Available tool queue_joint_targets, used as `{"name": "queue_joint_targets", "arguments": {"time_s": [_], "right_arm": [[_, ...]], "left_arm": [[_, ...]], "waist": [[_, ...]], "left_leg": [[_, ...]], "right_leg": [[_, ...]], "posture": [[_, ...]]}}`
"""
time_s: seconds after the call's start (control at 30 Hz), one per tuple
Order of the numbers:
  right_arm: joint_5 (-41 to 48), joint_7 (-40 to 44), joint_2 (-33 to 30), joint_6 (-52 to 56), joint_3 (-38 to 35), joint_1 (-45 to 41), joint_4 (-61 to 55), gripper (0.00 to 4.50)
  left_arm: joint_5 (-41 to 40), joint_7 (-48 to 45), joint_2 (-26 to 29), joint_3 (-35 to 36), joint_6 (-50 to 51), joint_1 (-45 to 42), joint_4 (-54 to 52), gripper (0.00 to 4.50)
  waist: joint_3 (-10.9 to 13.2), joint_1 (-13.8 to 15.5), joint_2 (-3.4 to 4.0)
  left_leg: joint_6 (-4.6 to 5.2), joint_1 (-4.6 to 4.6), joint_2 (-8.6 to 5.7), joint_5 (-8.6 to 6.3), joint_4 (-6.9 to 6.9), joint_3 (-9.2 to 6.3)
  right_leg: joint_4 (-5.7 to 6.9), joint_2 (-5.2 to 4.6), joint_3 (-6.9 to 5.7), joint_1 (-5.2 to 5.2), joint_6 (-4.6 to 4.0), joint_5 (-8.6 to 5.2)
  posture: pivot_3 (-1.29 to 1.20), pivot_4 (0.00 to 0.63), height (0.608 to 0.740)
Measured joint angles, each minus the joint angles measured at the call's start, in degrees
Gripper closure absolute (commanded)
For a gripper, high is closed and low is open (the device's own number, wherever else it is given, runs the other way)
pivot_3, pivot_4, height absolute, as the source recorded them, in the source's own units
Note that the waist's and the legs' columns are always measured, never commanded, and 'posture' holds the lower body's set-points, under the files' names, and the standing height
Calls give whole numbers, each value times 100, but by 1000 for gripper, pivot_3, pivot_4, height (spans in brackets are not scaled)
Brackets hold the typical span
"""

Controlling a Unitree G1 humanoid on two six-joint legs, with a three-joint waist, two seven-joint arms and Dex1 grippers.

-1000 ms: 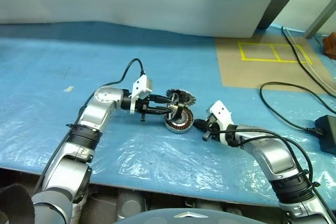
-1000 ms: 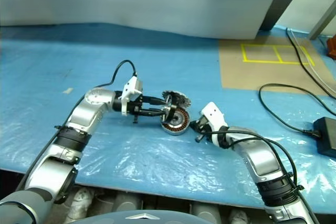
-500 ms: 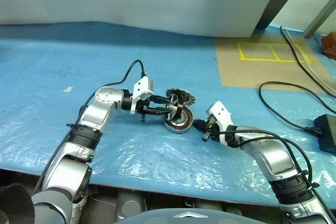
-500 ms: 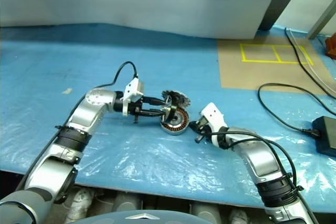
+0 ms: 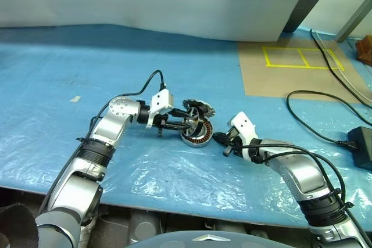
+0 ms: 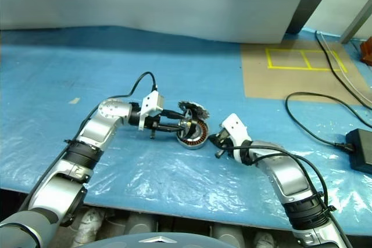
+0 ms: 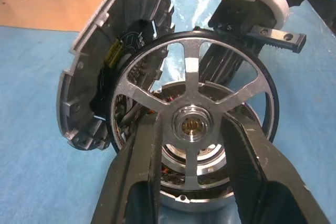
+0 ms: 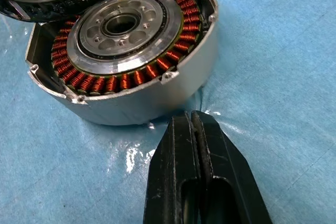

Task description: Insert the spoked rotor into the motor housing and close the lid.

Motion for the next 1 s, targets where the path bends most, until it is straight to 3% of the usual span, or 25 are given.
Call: {"name": "queue_joint_targets", "arguments": {"time_s": [0.07,0.1,0.33,0.77,1.0], "right_arm": [[0,-3,1,21,4,-2,-7,4500],[0,-4,2,26,5,-2,-8,4500],[0,0,1,23,2,2,-2,4500],[46,-14,59,193,-35,-27,-110,4500],[769,267,-70,1033,-403,-243,-557,4500]], "left_arm": [[11,-35,38,-53,-1,0,-67,3144],[14,-48,49,-76,1,0,-83,2437],[145,-26,129,-122,10,0,-94,200],[-659,-245,376,158,965,153,-933,200],[-869,-224,681,392,1193,315,-963,200]], "waist": [[0,-2,0],[0,-3,0],[0,-1,0],[0,-16,1],[5,-15,8]], "left_leg": [[0,1,1,0,-1,0],[0,1,1,0,-1,0],[0,0,0,0,-1,0],[0,1,2,0,-6,1],[-1,-36,-1,1,0,1]], "right_leg": [[0,0,0,0,0,0],[0,0,0,0,0,0],[0,0,0,0,0,0],[-1,2,0,-2,0,-1],[6,3,1,-58,0,1]], "posture": [[0,150,740],[0,150,740],[0,150,740],[0,150,740],[0,150,740]]}}
